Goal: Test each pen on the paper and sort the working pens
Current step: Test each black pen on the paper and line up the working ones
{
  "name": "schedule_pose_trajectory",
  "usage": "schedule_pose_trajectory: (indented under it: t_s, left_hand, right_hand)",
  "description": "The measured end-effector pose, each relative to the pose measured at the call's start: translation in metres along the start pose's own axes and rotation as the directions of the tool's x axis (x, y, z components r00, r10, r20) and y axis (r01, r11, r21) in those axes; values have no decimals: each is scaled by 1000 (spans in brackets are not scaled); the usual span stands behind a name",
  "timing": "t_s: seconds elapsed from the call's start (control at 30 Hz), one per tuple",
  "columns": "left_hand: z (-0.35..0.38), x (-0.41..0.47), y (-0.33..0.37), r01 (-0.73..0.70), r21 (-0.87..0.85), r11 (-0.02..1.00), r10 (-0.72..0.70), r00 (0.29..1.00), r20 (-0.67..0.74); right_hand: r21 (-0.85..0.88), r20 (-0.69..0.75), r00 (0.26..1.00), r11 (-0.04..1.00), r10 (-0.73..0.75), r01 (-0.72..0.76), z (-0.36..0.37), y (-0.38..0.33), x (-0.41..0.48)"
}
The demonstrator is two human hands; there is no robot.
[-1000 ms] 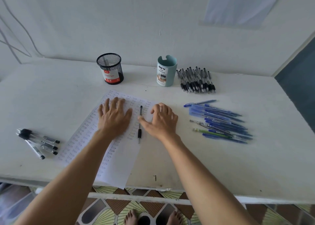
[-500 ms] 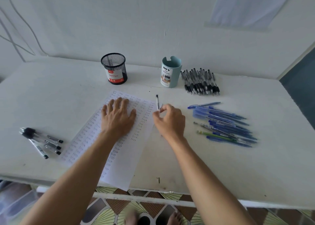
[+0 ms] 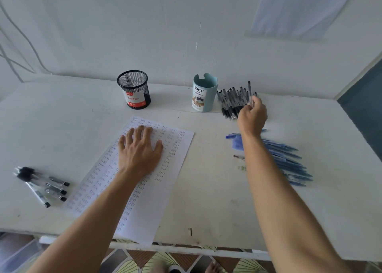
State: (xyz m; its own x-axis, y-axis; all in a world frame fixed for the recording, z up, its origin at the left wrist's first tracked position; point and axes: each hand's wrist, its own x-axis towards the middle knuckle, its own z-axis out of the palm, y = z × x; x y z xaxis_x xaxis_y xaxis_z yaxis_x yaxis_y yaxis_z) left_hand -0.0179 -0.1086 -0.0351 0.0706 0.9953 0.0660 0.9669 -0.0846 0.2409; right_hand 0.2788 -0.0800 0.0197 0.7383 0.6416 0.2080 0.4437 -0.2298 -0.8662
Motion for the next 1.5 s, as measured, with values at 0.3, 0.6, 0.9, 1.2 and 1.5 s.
schedule_pose_trajectory:
  t_s: [0.3,0.6,0.9,1.2,1.5]
  left_hand:
    - [-1,0,1,1,1,1000,-1,1000,2]
    - [0,1,0,6,-1,1000,-6,1000,8]
    - [2,1,-1,1,-4,1000,-1,1000,-2]
    - [-10,-2,-3,93,-346,934,-112,993,-35]
    - [-52,-17,-37,145,-771,620,-233,972,-4]
  right_hand:
    - [-423,139,984,905,111,-43,8,4,45]
    - [-444,194,965,893,177,-74,7,6,47]
    - [-292,290,942,921,-171,257,12,-8,-21]
    - [-220,737,600,729,-310,648,26,-3,-165]
    - [-252,803,530,650,-273,717,29,-3,-180]
